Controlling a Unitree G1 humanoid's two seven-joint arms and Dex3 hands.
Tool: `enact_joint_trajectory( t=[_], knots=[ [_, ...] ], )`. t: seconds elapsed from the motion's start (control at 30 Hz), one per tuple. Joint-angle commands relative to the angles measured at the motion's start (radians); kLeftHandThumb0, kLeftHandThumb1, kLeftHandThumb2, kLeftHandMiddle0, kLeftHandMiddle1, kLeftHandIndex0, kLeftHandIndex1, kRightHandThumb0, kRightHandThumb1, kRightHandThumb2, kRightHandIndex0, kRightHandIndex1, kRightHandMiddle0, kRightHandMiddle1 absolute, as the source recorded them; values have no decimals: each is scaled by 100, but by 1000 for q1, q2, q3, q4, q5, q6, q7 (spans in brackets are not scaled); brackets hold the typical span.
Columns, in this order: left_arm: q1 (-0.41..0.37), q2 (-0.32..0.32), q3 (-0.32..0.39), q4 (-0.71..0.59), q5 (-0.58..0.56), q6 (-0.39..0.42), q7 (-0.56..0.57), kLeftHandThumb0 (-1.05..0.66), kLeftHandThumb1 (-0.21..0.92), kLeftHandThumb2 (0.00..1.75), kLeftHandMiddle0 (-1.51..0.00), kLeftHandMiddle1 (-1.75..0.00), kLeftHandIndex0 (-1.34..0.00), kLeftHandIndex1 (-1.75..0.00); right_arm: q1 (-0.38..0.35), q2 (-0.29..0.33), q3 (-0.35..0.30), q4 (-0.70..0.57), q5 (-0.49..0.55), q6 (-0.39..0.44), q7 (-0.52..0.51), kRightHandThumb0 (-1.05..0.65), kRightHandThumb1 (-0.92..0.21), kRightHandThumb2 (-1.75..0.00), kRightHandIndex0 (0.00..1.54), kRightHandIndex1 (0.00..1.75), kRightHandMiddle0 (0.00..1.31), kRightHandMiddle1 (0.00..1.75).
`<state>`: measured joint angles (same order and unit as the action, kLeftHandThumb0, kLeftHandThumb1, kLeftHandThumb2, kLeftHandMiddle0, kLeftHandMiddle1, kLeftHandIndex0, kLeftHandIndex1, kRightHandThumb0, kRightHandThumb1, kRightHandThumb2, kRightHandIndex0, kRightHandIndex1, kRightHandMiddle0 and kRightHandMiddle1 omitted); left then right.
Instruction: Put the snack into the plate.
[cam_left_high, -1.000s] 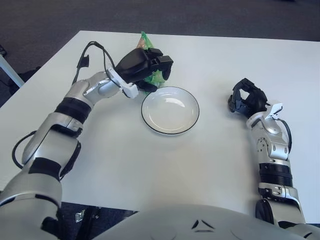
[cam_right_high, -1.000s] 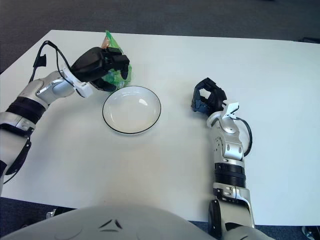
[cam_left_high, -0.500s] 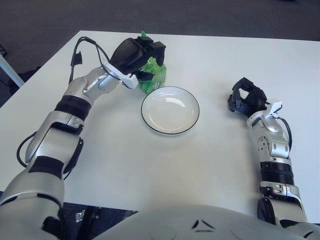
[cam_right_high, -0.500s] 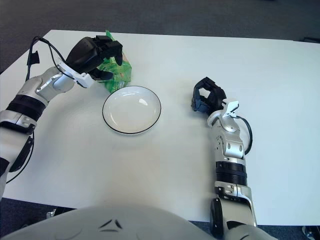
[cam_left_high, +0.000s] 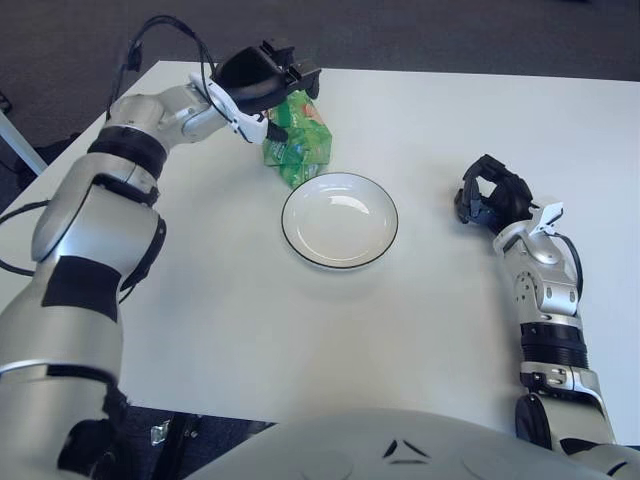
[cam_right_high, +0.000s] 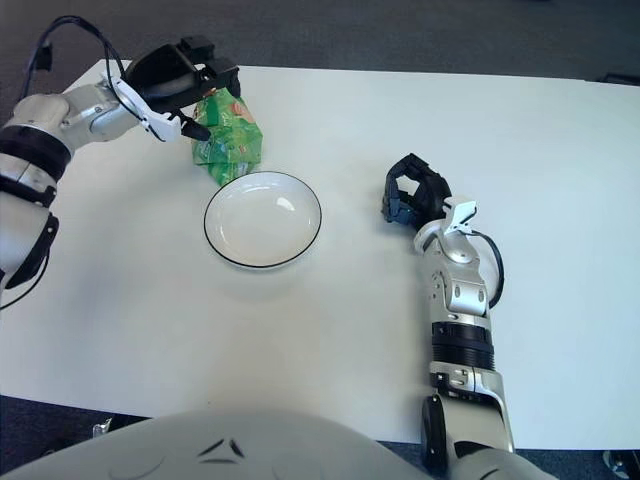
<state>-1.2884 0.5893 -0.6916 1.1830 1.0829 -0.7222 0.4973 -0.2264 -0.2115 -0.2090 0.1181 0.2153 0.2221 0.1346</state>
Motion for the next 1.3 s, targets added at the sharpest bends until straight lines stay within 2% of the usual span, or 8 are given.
enact_joint_trajectory(
  t=[0.0, 0.07, 0.17, 0.43, 0.63, 0.87, 1.1, 1.27],
  knots=[
    [-33, 3, -96, 33, 101, 31, 74, -54, 33, 93, 0, -56, 0, -72, 56, 10, 10, 46, -5, 62, 0, -47, -37, -125, 127, 175, 57, 175],
    [-52, -4, -142, 44, 146, 52, 101, -59, 36, 88, 0, -46, 0, -64, 56, 9, 10, 47, -3, 64, 1, -47, -37, -125, 127, 175, 57, 175],
    [-70, -11, -185, 62, 183, 63, 115, -75, 49, 73, 0, -30, 0, -49, 57, 9, 11, 43, -3, 67, 1, -47, -37, -125, 127, 175, 57, 175],
    [-78, -41, -242, 132, 203, 98, 77, -96, 71, 48, 0, -3, 0, -19, 59, 6, 16, 40, -7, 69, 1, -47, -38, -125, 127, 175, 57, 175],
    [-100, -45, -291, 139, 220, 96, 75, -103, 79, 37, 0, 0, 0, -5, 62, 4, 21, 26, -8, 81, -3, -46, -38, -124, 127, 175, 57, 175],
    [-120, -55, -348, 140, 255, 95, 78, -105, 90, 26, 0, 0, 0, 0, 62, 2, 23, 22, -7, 91, -4, -46, -38, -124, 127, 175, 57, 175],
    [-124, -73, -407, 134, 300, 114, 105, -105, 92, 29, 0, 0, 0, 0, 61, -3, 25, 25, -9, 93, -1, -46, -38, -124, 127, 175, 56, 175],
    [-117, -84, -456, 133, 345, 167, 183, -105, 92, 28, 0, 0, 0, 0, 64, -3, 28, 14, -8, 103, -2, -46, -38, -123, 126, 175, 56, 175]
  ],
)
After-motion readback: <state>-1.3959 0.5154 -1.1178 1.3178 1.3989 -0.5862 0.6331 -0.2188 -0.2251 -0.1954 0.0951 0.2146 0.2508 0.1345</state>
